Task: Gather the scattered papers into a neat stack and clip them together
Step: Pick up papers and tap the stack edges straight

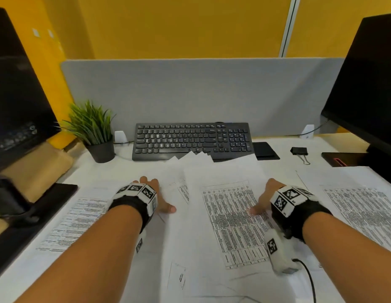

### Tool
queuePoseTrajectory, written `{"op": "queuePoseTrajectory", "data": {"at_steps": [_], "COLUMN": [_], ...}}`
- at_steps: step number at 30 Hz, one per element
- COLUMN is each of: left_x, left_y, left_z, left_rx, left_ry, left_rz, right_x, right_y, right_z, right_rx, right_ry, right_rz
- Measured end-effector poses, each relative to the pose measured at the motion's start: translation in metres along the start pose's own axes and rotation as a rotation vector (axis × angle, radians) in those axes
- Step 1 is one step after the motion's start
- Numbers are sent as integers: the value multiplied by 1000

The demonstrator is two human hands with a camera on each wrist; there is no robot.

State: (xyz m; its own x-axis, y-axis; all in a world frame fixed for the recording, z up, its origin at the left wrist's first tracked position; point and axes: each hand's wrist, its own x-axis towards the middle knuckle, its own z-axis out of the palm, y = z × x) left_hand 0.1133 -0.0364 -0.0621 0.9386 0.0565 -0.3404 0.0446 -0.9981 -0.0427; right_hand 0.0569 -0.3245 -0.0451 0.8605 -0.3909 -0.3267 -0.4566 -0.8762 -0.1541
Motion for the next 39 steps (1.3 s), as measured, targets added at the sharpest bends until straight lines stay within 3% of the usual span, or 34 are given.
{"op": "queuePoseTrajectory", "data": {"at_steps": [4,7,12,16,19,22,29,34,39], "left_x": [2,-1,-6,-14,-19,-22,-24,-15,-4], "left_y": [6,11,16,25,28,29,41,60,77], "left_z": [-5,-11,-8,-11,-18,-25,-12,0,4], "left_rx": [-14,-112,-590,-842,-851,-800,-844,-455,-338], "left_ry": [-5,-9,149,280,439,513,255,47,22], "left_rz": [26,60,166,186,246,290,158,128,8], "right_x": [5,5,11,22,25,24,24,31,28], "right_y": [10,9,10,30,50,60,52,50,47], "right_z": [-4,-9,-4,-7,-14,-13,6,14,17], "right_rx": [132,97,50,266,392,369,235,190,182], "right_ry": [61,33,75,238,335,275,133,132,132], "right_rz": [-40,-32,-43,17,89,88,50,77,49]}}
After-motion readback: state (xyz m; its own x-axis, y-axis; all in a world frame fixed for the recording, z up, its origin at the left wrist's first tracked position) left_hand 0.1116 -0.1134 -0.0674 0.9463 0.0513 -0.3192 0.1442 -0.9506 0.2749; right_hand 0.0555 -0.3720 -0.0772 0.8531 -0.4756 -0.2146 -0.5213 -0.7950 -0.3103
